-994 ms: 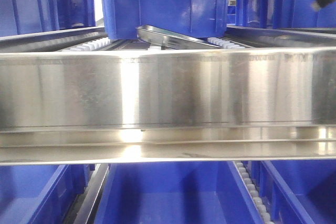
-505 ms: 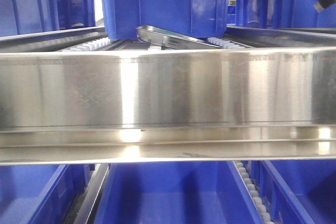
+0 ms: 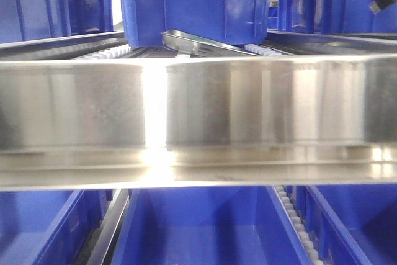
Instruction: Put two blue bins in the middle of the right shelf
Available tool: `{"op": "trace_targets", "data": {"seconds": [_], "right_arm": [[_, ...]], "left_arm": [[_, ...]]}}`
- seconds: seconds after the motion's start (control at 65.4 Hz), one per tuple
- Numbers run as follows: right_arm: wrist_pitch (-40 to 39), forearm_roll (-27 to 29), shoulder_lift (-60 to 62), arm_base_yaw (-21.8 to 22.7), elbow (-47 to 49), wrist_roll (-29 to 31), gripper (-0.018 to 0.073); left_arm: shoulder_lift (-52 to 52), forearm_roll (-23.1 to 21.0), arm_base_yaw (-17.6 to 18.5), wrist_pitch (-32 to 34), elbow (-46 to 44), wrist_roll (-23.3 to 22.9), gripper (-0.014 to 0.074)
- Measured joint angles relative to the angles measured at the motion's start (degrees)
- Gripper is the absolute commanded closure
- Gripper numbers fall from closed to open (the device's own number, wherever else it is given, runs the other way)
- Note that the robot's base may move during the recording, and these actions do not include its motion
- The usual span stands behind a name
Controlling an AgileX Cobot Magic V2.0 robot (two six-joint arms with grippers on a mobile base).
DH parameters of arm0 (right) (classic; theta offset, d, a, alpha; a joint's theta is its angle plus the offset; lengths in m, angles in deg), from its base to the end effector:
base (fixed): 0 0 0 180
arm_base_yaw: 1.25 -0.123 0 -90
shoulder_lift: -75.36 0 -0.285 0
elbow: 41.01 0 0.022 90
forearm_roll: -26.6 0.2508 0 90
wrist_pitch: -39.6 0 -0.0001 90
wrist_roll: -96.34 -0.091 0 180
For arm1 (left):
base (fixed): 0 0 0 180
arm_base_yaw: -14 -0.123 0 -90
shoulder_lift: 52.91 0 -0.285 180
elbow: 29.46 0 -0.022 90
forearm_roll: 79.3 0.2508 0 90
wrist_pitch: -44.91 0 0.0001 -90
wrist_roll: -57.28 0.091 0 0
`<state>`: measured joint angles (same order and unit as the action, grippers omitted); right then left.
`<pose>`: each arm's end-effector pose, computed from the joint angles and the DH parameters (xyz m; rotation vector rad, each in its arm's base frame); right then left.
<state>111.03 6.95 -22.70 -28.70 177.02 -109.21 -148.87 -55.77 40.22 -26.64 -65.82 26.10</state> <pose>0.2901 0.1180 0.4936 0.0051 2.2332 0.0715 0.2840 -0.1014 0.4986 -0.1476 2.1972 -0.0408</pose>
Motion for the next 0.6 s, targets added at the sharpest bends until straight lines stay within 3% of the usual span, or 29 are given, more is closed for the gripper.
{"op": "trace_targets", "data": {"seconds": [0.597], "right_arm": [[-0.1,0.0,0.0,0.0,0.0,0.0,0.0721]], "left_arm": [[0.0,0.0,0.0,0.0,0.0,0.0,0.0708]]}}
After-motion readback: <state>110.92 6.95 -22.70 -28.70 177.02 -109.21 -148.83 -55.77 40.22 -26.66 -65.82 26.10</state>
